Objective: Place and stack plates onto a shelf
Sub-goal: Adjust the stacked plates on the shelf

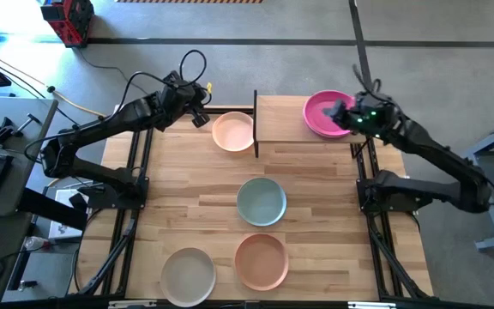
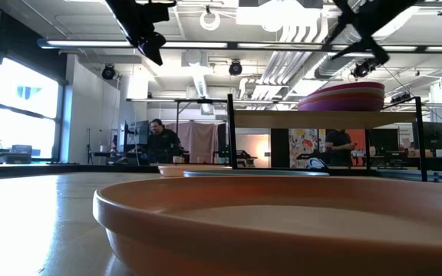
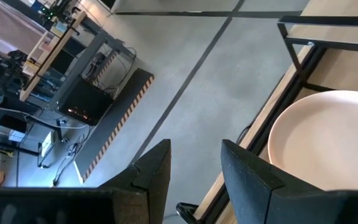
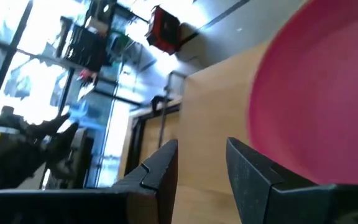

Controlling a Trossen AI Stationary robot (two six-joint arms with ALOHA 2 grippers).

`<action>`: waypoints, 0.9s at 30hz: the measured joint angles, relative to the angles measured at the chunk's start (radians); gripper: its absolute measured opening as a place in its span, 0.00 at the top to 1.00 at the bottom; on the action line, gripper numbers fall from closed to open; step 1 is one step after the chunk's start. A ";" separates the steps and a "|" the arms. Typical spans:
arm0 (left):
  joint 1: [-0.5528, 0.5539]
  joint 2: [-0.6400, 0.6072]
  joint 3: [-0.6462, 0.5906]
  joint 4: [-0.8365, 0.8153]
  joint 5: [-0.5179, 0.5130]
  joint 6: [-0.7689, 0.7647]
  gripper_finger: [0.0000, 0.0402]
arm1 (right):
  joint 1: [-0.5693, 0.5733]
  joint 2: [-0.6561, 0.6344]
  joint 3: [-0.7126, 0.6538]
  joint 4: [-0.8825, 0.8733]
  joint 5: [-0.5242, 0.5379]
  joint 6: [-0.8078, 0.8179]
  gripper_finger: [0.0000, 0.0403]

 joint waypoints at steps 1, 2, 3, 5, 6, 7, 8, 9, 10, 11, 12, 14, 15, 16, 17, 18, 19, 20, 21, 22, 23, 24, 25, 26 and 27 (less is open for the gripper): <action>0.000 0.000 0.000 0.000 0.000 0.000 0.67 | 0.021 0.022 0.000 0.024 0.001 -0.006 0.71; 0.000 0.000 0.000 0.000 0.000 0.000 0.67 | 0.040 0.044 0.000 0.041 0.002 -0.015 0.71; 0.000 0.000 0.000 0.000 0.000 0.000 0.67 | 0.058 0.066 0.000 0.058 0.002 -0.027 0.71; 0.000 0.000 0.000 0.000 0.000 0.001 0.67 | 0.085 0.103 0.000 0.088 0.002 -0.045 0.71; 0.000 0.000 0.000 0.000 0.000 0.001 0.67 | 0.093 0.121 0.005 0.091 0.002 -0.050 0.71; 0.000 0.000 0.000 0.000 0.000 0.001 0.67 | 0.100 0.140 0.016 0.085 0.002 -0.052 0.71; 0.000 0.000 0.000 0.000 0.000 0.004 0.67 | 0.105 0.159 0.030 0.075 0.002 -0.056 0.71; 0.000 0.000 0.000 0.000 0.000 0.011 0.67 | 0.108 0.177 0.049 0.058 0.002 -0.068 0.71; 0.000 0.000 0.000 0.000 0.000 0.018 0.67 | 0.110 0.194 0.077 0.040 0.006 -0.085 0.71; 0.000 0.000 0.000 0.000 -0.002 0.024 0.67 | 0.110 0.214 0.110 0.025 0.015 -0.102 0.71; 0.000 0.000 0.000 -0.001 -0.006 0.027 0.67 | 0.110 0.236 0.151 0.002 0.025 -0.124 0.71; 0.000 0.000 0.000 -0.005 -0.021 0.024 0.67 | 0.104 0.289 0.245 -0.094 0.046 -0.179 0.71; 0.000 0.000 0.000 -0.009 -0.023 0.016 0.67 | 0.094 0.322 0.299 -0.155 0.047 -0.206 0.71; 0.000 0.000 0.000 -0.013 -0.024 0.007 0.67 | 0.084 0.356 0.350 -0.227 0.047 -0.224 0.71; 0.000 0.000 0.000 -0.015 -0.024 -0.005 0.67 | 0.076 0.392 0.399 -0.302 0.040 -0.234 0.71; 0.000 0.000 0.000 -0.015 -0.025 -0.015 0.67 | 0.070 0.432 0.450 -0.375 0.031 -0.239 0.71; 0.000 0.000 0.000 -0.015 -0.026 -0.022 0.67 | 0.067 0.470 0.493 -0.439 0.024 -0.246 0.71; 0.000 0.000 0.000 -0.015 -0.026 -0.026 0.67 | 0.064 0.506 0.532 -0.494 0.016 -0.252 0.71; 0.000 0.000 0.000 -0.015 -0.026 -0.026 0.67 | 0.064 0.541 0.568 -0.543 0.012 -0.261 0.71; 0.000 0.000 0.000 -0.016 -0.026 -0.026 0.67 | 0.065 0.571 0.599 -0.579 0.004 -0.269 0.71; 0.000 0.000 0.000 -0.016 -0.026 -0.026 0.67 | 0.065 0.599 0.626 -0.604 -0.011 -0.276 0.71; 0.000 0.000 0.000 -0.016 -0.026 -0.026 0.67 | 0.065 0.624 0.646 -0.625 -0.020 -0.287 0.71; 0.001 0.000 0.000 -0.017 -0.026 -0.026 0.67 | 0.065 0.647 0.663 -0.642 -0.032 -0.295 0.71; 0.003 0.000 0.000 -0.017 -0.025 -0.026 0.67 | 0.065 0.668 0.675 -0.653 -0.044 -0.298 0.71; 0.007 0.000 0.000 -0.019 -0.025 -0.028 0.67 | 0.065 0.686 0.684 -0.658 -0.053 -0.303 0.71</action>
